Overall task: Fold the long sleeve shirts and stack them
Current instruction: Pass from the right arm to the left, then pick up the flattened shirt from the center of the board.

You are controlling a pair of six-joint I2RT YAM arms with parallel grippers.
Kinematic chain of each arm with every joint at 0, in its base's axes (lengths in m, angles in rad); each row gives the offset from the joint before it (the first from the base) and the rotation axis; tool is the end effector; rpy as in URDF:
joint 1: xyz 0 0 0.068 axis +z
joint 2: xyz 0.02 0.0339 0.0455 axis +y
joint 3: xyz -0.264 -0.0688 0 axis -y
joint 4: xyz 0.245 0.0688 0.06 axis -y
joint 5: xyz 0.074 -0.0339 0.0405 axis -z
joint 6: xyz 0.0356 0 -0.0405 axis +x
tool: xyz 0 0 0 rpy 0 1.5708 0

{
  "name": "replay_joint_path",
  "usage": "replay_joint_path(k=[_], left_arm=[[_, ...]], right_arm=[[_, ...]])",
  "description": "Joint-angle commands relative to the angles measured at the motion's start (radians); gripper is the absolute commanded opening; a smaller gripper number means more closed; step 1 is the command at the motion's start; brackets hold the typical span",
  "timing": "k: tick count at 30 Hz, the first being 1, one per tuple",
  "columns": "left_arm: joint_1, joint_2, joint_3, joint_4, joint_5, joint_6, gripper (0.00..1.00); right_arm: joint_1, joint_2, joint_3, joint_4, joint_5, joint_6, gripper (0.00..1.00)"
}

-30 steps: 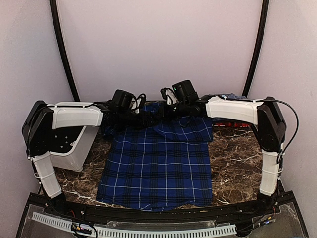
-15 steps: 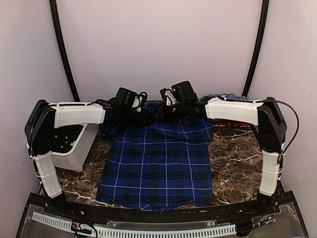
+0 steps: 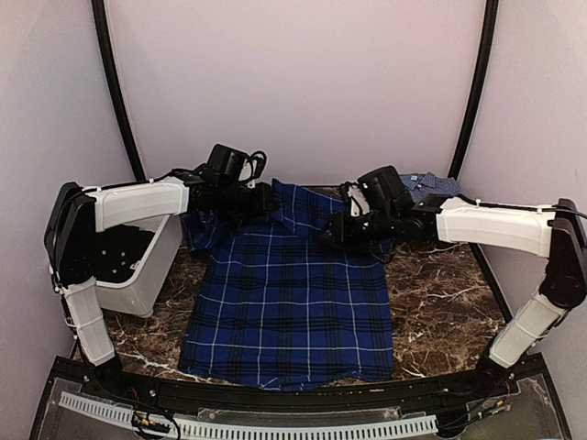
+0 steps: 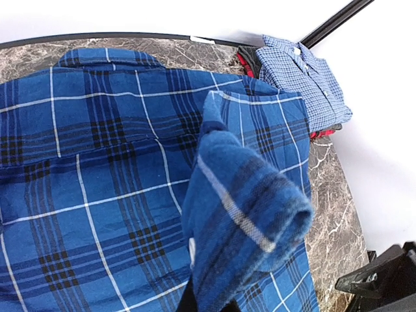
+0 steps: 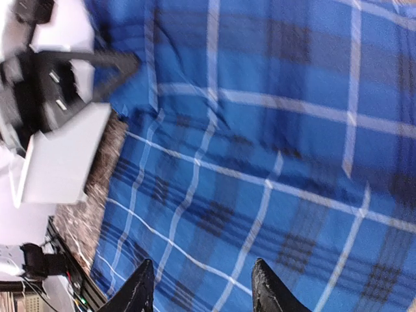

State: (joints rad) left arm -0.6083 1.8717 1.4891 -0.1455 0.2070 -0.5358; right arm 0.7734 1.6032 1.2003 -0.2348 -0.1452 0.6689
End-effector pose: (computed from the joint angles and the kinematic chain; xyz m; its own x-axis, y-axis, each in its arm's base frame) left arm 0.3585 -0.2586 0.2750 -0.7155 -0.1106 -0.6898 0.3951 0.7503 -0.5300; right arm 0.2577 0.2588 0.2715 -0.8144 0.0624 -0.5769 -0.3434 0.7496 0.5658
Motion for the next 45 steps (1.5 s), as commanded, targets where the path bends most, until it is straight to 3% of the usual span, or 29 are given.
replay_joint_path(k=[1, 9, 17, 24, 41, 43, 45], left_arm=[[0.012, -0.057, 0.043, -0.055, 0.003, 0.042, 0.00], [0.019, -0.079, 0.079, -0.097, 0.020, 0.062, 0.00], [0.024, -0.128, 0.085, -0.130, 0.006, 0.075, 0.00], [0.027, -0.152, 0.092, -0.145, 0.002, 0.077, 0.00], [0.027, -0.168, 0.142, -0.173, -0.014, 0.089, 0.00], [0.028, -0.167, 0.148, -0.174, -0.015, 0.089, 0.00], [0.028, -0.168, 0.158, -0.176, -0.019, 0.093, 0.00]], right_arm=[[0.032, -0.102, -0.138, -0.112, 0.043, 0.070, 0.48], [0.193, -0.258, -0.353, -0.269, 0.104, 0.243, 0.47], [0.306, -0.440, -0.540, -0.381, 0.076, 0.456, 0.40], [0.342, -0.583, -0.703, -0.341, 0.049, 0.593, 0.32], [0.358, -0.545, -0.791, -0.230, 0.033, 0.648, 0.26], [0.359, -0.552, -0.791, -0.246, 0.035, 0.647, 0.22], [0.358, -0.564, -0.785, -0.262, 0.043, 0.648, 0.12]])
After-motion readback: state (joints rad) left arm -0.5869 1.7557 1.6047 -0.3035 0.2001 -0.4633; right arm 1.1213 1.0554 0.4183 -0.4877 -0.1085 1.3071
